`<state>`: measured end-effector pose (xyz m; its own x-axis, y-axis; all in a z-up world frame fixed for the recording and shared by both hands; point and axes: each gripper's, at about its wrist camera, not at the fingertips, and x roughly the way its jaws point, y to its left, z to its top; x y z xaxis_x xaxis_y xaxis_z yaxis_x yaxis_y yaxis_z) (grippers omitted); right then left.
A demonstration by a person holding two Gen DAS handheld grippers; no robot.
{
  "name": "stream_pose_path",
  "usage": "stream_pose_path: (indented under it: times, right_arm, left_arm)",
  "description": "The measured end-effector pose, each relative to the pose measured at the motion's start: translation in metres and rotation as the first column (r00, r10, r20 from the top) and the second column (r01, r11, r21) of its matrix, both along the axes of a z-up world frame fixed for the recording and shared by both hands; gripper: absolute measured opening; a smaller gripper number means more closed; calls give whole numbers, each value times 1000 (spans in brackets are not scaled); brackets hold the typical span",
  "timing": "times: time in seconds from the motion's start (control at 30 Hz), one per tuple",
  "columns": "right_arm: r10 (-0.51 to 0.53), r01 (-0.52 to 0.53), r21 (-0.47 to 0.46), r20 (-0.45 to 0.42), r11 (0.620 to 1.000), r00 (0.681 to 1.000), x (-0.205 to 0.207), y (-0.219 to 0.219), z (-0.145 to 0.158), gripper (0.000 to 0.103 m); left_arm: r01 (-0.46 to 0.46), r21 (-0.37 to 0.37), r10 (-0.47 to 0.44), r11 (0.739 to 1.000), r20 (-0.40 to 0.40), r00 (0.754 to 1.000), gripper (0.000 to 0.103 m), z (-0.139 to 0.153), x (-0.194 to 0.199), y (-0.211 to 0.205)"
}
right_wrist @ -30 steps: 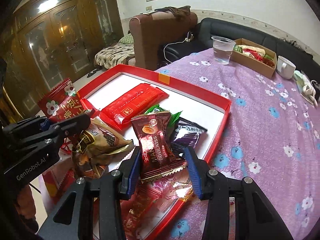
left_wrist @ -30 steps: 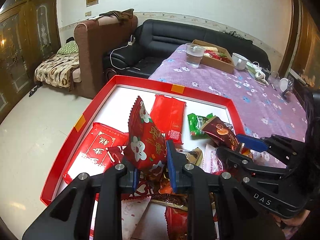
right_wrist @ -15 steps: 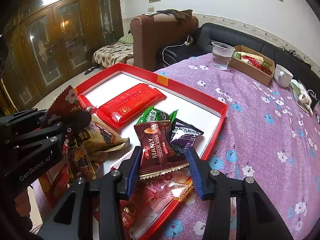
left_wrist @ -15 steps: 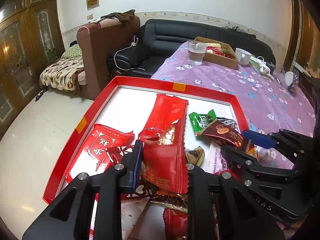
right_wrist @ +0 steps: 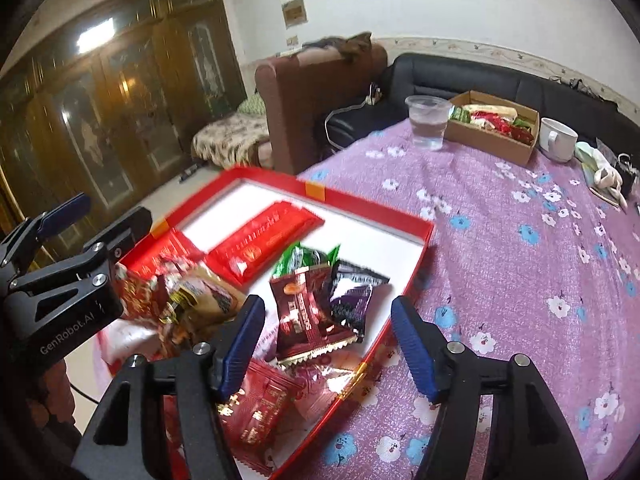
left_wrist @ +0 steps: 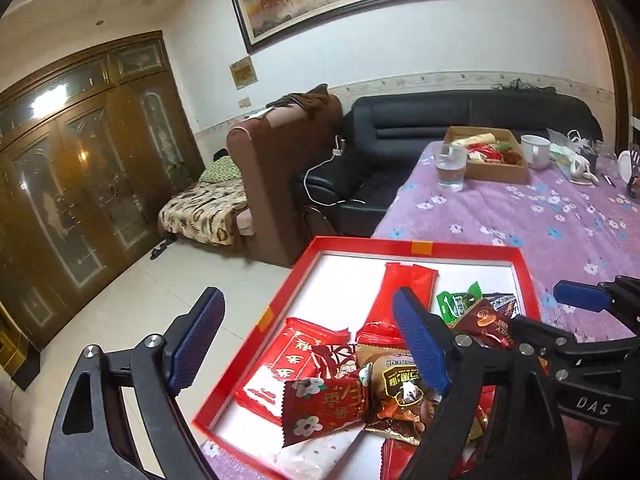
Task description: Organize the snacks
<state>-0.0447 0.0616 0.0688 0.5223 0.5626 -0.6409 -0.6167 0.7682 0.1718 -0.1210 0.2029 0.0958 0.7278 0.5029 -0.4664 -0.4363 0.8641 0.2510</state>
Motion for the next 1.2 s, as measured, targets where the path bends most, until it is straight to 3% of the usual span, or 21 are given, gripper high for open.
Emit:
stream_pose_path:
  times: [0.23,0.43,1.2]
  right_arm:
    - [-25,20,69,81,997,996,-14,-16,20,73]
    - [-59,54,139,34,989,998,-21,-37,23,75]
    - [-40,30,138,69,990,997,-80,-45,22,75]
  left_arm:
    - [30,-52,-29,998,23,999,87,15,-19,-5]
    - [63,-42,-61,997,39,997,87,23,-32,-19]
    - [145,-73,-142,987,47,989,87,29,-76,-44]
